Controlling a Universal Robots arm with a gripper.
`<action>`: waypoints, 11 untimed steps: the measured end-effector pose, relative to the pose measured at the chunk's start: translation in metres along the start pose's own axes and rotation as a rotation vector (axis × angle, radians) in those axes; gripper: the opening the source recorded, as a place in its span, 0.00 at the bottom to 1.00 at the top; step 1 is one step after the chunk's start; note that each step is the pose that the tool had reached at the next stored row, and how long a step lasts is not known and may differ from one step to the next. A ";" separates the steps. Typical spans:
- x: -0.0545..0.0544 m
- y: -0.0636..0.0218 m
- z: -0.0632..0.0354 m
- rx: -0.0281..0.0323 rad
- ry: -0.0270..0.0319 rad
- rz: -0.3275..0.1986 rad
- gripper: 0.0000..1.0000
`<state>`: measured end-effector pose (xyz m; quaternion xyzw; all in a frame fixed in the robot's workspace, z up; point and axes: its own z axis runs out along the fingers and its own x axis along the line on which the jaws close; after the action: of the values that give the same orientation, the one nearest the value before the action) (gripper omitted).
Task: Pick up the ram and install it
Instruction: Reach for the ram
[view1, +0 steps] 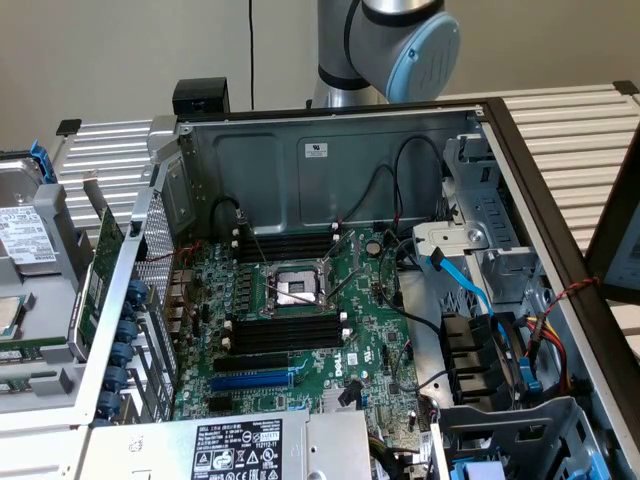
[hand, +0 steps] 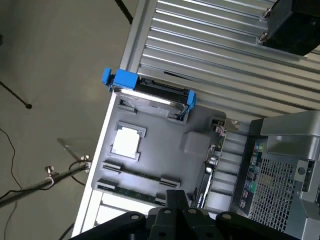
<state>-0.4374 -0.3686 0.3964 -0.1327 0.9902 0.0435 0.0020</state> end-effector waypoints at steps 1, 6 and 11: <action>0.000 0.0006 0.0002 -0.0003 0.0006 -0.010 0.11; 0.001 0.0029 0.0005 -0.0012 0.0061 -0.073 0.11; 0.001 0.0031 0.0012 -0.0024 0.0139 -0.164 0.11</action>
<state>-0.4391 -0.3658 0.3954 -0.2136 0.9760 0.0435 -0.0015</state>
